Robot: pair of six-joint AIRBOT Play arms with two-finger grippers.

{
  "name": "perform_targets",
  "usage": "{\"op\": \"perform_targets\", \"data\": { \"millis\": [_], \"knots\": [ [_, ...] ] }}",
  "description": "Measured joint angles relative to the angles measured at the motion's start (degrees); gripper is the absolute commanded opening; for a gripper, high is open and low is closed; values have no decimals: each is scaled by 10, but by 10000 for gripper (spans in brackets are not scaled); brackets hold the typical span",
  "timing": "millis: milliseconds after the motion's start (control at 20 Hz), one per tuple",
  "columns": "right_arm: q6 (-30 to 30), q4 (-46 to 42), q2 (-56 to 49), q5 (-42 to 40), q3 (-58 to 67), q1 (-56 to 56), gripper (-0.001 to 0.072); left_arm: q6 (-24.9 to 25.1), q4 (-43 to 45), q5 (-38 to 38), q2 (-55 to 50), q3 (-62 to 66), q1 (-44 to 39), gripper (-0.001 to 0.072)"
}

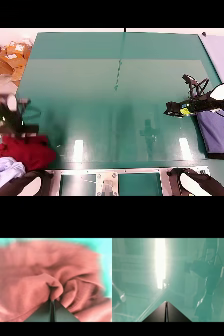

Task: Fold the shirts.

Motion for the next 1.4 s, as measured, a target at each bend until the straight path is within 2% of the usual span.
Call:
{"op": "perform_targets", "data": {
  "millis": [200, 400, 550, 700, 800, 850, 900, 1000, 1050, 1100, 1150, 1250, 1400],
  "knots": [
    [0, 0, 0, 0, 0, 0, 17, 6, -102, 54, 0, 198, -115, 16],
    [0, 0, 0, 0, 0, 0, 17, 8, -174, 141, -6, 288, -242, 16],
    [0, 0, 0, 0, 0, 0, 17, 44, -254, 228, -43, 311, -323, 16],
    [0, 0, 0, -5, 0, 0, 17, 110, -359, 298, -115, 318, -376, 26],
    [0, 1, 0, -20, 0, 0, 18, 150, -428, 325, -174, 321, -394, 638],
    [0, 5, 0, -28, 0, 0, 30, 160, -448, 331, -195, 322, -395, 649],
    [0, 10, 0, -33, 0, 0, 147, 167, -466, 332, -211, 323, -390, 649],
    [0, 22, 0, -38, 2, 0, 306, 171, -478, 307, -225, 338, -354, 649],
    [0, 26, 0, -41, 5, 0, 432, 167, -473, 283, -226, 350, -326, 650],
    [1, 29, 0, -41, 10, 0, 476, 158, -462, 251, -224, 363, -295, 650],
    [3, 33, -1, -43, 14, 0, 500, 144, -442, 213, -219, 372, -257, 650],
    [4, 37, -13, -49, 26, 0, 500, 117, -397, 144, -207, 376, -181, 649],
    [2, 46, -56, -59, 40, 0, 499, 92, -356, 69, -177, 312, -94, 650]
  ]
}}
